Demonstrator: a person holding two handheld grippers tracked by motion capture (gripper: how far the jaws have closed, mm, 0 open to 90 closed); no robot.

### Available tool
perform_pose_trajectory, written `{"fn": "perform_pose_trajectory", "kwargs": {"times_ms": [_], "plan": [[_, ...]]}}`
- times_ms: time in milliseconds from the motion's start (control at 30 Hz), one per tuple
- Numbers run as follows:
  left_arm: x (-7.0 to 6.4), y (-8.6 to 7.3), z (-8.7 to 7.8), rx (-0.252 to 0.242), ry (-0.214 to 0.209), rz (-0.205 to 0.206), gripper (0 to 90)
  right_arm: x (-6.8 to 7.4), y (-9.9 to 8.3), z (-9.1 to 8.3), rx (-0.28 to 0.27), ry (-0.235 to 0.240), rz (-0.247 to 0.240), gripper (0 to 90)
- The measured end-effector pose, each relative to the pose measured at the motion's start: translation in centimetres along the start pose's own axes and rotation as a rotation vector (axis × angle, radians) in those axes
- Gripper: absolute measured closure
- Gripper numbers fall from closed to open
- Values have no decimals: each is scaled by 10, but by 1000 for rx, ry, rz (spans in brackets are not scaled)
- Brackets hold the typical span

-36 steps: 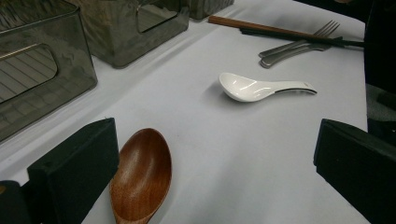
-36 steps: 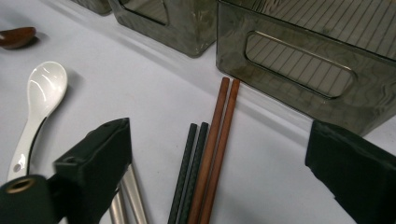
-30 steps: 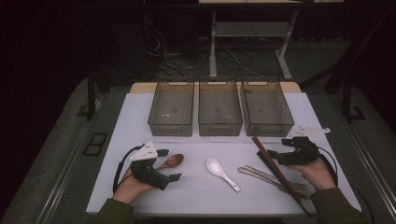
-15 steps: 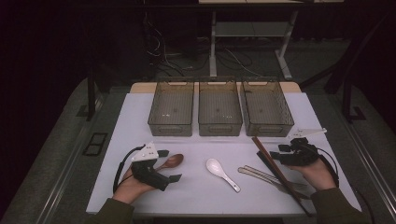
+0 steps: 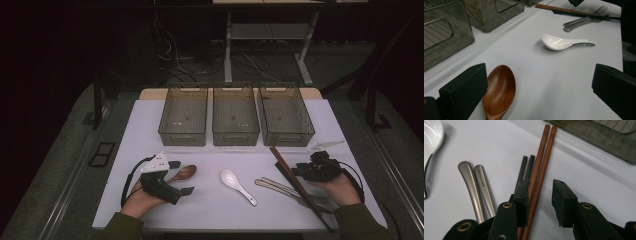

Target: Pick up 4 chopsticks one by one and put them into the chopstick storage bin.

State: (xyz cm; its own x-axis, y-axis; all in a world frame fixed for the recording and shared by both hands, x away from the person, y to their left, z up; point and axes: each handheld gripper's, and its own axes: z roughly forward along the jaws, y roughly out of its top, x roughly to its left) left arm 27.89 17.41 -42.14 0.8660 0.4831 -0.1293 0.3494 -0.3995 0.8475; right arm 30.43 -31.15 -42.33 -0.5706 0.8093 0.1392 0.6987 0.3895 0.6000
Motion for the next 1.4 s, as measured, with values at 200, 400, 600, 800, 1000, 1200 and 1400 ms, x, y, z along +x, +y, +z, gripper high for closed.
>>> {"fn": "perform_pose_trajectory", "kwargs": {"times_ms": [200, 400, 600, 800, 1000, 1200, 1400], "plan": [[0, 0, 1, 2, -2, 0, 0, 0, -2, -1, 21, 10, 9, 721], [-1, 0, 1, 6, -2, 1, 0, 0, -3, 2, 42, 20, 9, 750], [-1, 0, 2, 10, -3, 6, 0, 1, -4, 6, 62, 12, 2, 761], [-1, -1, 3, 13, -6, 2, 0, 2, -4, 7, 69, 14, 3, 768], [-1, -1, 3, 17, -8, 0, 0, 0, -5, 10, 76, 11, 15, 771], [-1, -1, 4, 18, -10, 2, 0, -1, -6, 12, 86, 10, 26, 780], [-2, -1, 4, 21, -10, 5, 0, 2, -6, 13, 91, -13, 9, 786]]}}
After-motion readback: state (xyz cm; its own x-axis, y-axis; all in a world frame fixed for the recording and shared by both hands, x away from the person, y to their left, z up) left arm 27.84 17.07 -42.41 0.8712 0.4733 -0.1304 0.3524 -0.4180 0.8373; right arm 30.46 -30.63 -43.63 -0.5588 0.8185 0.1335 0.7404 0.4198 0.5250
